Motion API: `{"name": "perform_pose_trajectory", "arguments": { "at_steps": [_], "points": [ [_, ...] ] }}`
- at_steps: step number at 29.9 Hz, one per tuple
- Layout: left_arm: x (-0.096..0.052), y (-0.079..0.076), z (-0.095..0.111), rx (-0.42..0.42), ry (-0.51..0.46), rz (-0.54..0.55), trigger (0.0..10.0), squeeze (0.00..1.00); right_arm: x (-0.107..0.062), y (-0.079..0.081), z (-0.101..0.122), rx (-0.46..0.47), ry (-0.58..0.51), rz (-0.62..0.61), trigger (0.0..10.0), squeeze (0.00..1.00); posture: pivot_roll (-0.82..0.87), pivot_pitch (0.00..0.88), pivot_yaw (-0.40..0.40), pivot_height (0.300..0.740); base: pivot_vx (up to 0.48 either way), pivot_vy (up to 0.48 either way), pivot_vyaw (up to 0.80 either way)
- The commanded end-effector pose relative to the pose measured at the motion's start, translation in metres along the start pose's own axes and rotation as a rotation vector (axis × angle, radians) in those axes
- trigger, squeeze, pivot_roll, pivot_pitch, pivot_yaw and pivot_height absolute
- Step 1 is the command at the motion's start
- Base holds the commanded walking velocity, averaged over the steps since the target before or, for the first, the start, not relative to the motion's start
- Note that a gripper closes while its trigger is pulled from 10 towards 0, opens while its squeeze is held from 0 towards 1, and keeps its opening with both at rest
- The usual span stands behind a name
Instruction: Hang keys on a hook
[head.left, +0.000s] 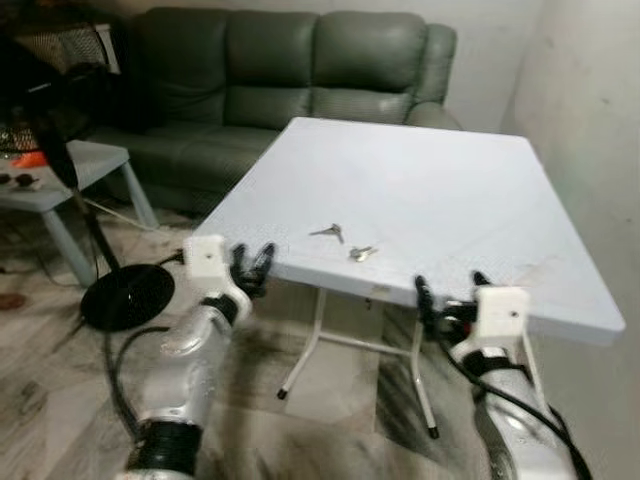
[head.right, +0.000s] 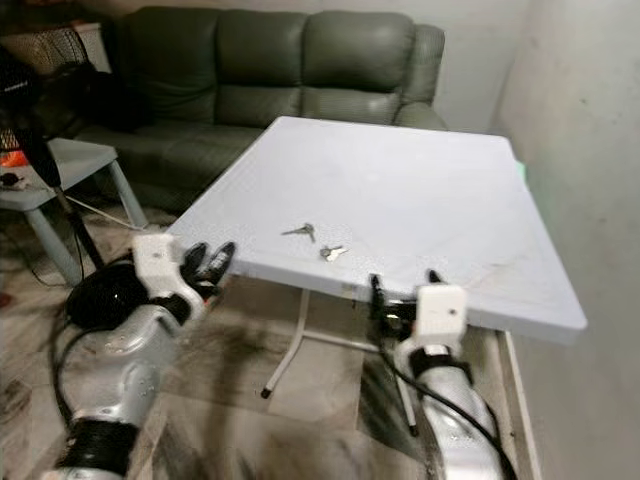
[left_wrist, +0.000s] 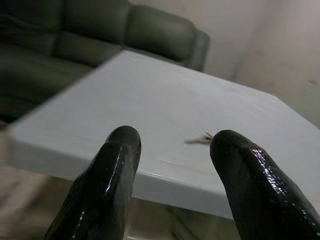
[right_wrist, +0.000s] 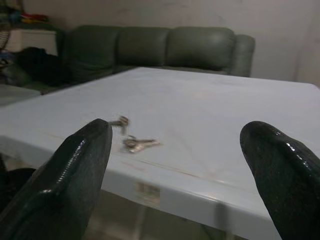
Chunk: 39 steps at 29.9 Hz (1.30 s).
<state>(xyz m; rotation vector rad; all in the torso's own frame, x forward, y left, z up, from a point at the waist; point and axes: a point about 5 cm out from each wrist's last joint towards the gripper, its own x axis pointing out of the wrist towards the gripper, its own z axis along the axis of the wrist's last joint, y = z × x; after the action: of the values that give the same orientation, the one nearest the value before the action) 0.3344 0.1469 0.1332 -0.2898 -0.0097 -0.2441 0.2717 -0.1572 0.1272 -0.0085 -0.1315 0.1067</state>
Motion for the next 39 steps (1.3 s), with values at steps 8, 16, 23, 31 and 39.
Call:
{"name": "perform_pose_trajectory", "arguments": {
  "at_steps": [8,16,23,31,39],
  "points": [
    [0.0033,-0.0113,-0.0026,-0.012,0.008,-0.033,10.0,0.00,-0.0012,-0.0091,0.0013,-0.010,0.000,-0.022,10.0,0.00,-0.04,0.000,0.005,0.740,0.000,0.402,0.00],
    [0.0026,-0.0100,-0.0018,-0.012,0.007,-0.030,10.0,0.00,-0.0008,-0.0071,0.0009,-0.005,0.001,-0.018,10.0,0.00,-0.03,0.000,0.005,0.740,0.000,0.402,0.00],
    [0.0024,-0.0105,-0.0026,-0.009,0.008,-0.030,10.0,0.00,-0.0015,-0.0077,0.0004,-0.005,0.004,-0.019,10.0,0.00,-0.03,0.000,0.006,0.740,0.000,0.403,0.00],
    [0.0031,-0.0114,-0.0041,-0.007,0.018,-0.024,10.0,0.00,-0.0016,-0.0079,0.0005,-0.008,0.005,-0.020,10.0,0.00,-0.04,0.000,0.004,0.740,0.000,0.068,0.00],
    [0.0023,-0.0138,-0.0052,-0.013,0.021,-0.038,10.0,0.00,-0.0014,-0.0070,0.0005,-0.008,0.007,-0.015,10.0,0.00,-0.03,0.000,0.002,0.740,0.000,0.000,0.00]
  ]
}}
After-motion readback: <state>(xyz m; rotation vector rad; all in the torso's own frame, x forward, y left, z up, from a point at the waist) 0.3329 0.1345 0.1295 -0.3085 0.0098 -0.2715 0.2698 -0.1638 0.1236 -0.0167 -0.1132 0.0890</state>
